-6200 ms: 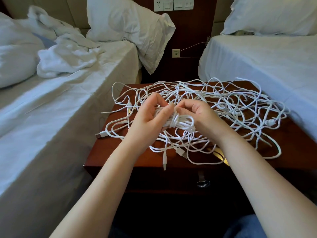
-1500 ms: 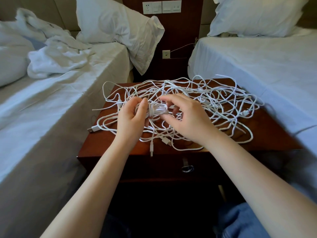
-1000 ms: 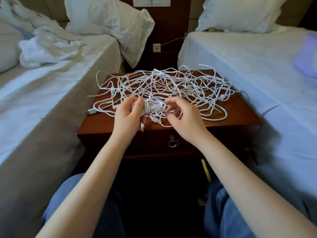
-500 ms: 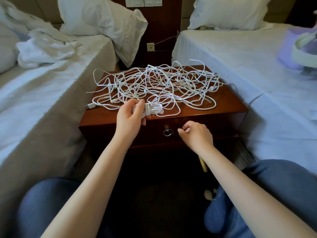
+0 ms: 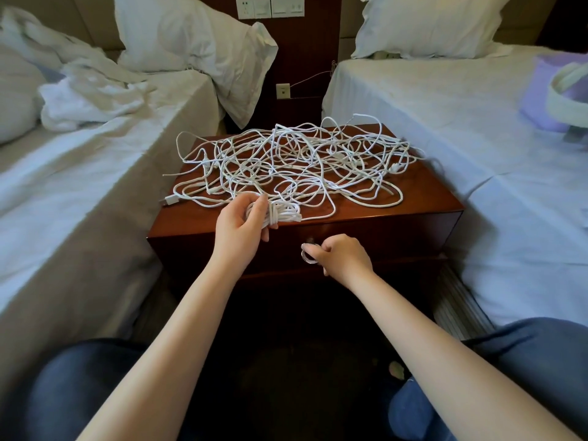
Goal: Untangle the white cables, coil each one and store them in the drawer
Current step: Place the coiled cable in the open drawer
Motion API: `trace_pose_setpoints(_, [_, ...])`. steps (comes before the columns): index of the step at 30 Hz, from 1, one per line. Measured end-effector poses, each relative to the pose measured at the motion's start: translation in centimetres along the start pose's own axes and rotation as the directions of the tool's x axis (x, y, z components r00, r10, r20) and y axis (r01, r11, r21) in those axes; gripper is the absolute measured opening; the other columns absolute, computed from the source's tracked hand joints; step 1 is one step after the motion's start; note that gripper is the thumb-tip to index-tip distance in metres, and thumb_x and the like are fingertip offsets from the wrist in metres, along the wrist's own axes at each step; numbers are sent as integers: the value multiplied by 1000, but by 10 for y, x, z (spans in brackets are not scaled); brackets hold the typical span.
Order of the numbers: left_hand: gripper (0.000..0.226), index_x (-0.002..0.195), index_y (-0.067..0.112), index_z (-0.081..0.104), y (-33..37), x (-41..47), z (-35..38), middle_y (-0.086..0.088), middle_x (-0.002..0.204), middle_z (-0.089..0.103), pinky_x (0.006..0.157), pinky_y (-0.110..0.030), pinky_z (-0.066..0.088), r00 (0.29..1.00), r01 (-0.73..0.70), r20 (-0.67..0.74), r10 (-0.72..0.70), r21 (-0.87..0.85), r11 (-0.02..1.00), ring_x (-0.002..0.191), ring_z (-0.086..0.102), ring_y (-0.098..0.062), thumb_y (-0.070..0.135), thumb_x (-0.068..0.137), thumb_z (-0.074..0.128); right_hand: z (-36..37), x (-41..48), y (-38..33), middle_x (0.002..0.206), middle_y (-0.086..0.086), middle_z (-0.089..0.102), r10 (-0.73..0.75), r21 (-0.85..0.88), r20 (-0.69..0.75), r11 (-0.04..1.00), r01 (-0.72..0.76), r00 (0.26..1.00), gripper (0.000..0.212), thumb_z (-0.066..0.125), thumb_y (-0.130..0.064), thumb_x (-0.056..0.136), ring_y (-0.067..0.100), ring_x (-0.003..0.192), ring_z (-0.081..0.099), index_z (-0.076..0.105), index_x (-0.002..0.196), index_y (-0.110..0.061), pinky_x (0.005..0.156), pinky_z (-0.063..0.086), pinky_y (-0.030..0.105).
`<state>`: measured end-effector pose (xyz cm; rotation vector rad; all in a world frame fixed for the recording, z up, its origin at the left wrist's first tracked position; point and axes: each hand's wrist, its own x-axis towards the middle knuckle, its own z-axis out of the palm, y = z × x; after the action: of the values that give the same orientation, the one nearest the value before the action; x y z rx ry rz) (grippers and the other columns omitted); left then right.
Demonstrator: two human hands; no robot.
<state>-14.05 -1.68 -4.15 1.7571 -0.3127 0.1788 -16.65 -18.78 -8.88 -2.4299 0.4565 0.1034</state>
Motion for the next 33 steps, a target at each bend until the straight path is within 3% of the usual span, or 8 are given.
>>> trace_pose_setpoints(9, [27, 79, 7, 59, -7, -4, 3, -12, 64, 64, 54, -27, 41, 997, -8, -70, 13, 74, 997, 49, 51, -10, 22, 99, 49, 4, 4, 6, 59, 4, 49, -57, -7, 1, 998, 57, 998, 51, 54, -49, 93, 22, 60, 51, 46, 56, -15, 56, 35, 31])
trace_pose_setpoints(14, [29, 77, 6, 59, -11, -2, 5, -9, 57, 58, 53, -20, 40, 997, -18, -67, 26, 123, 992, 48, 49, -6, 23, 98, 51, 5, -18, 19, 60, 2, 55, -90, 85, 52, 993, 86, 995, 50, 58, -51, 91, 23, 61, 58, 65, 70, -6, 59, 42, 33])
trace_pose_setpoints(17, [30, 82, 2, 61, -12, -3, 8, -8, 57, 58, 50, -18, 38, 997, -11, -69, 21, 146, 989, 46, 48, -5, 25, 98, 50, -1, -36, 21, 62, -1, 59, -121, -13, 106, 992, 123, 987, 47, 56, -53, 92, 18, 63, 61, 66, 69, -14, 64, 51, 34])
trace_pose_setpoints(20, [31, 84, 2, 61, -15, -7, 9, -17, 66, 65, 52, -22, 40, 997, 32, -73, -21, 144, 989, 48, 51, -9, 26, 98, 49, -9, -53, 15, 64, -3, 62, -185, -272, 46, 943, 190, 982, 50, 50, -62, 90, 14, 62, 61, 65, 70, -19, 63, 54, 33])
trace_pose_setpoints(23, [31, 82, 2, 60, -17, -13, 6, -18, 69, 67, 54, -29, 42, 997, 63, -61, -53, 184, 981, 50, 52, -12, 26, 98, 49, -13, -66, 10, 58, -8, 56, -363, -341, -182, 895, 288, 914, 46, 49, -62, 91, 9, 57, 56, 60, 70, -22, 55, 50, 28])
trace_pose_setpoints(27, [33, 85, 0, 62, -12, -17, 3, -10, 66, 67, 52, -27, 43, 987, 142, -97, -128, 152, 978, 46, 52, -10, 27, 98, 49, -15, -68, 8, 62, -17, 48, -587, -321, -382, 809, 493, 714, 23, 61, -39, 91, 8, 61, 53, 62, 75, -22, 54, 45, 26])
trace_pose_setpoints(30, [33, 84, -2, 61, -9, -24, 3, -9, 63, 66, 52, -28, 43, 977, 182, -133, -167, 103, 978, 45, 51, -11, 26, 97, 49, -11, -63, 7, 74, -10, 53, -662, -345, -357, 749, 565, 659, 15, 67, -34, 85, 15, 74, 52, 71, 86, -19, 60, 45, 32])
trace_pose_setpoints(33, [34, 83, -1, 62, -6, -34, 2, -7, 62, 65, 51, -27, 43, 972, 210, -125, -201, 61, 976, 46, 51, -13, 27, 97, 50, -7, -64, 4, 92, -6, 60, -658, -340, -160, 736, 585, 736, 28, 58, -45, 91, 17, 89, 52, 72, 102, -23, 72, 45, 35])
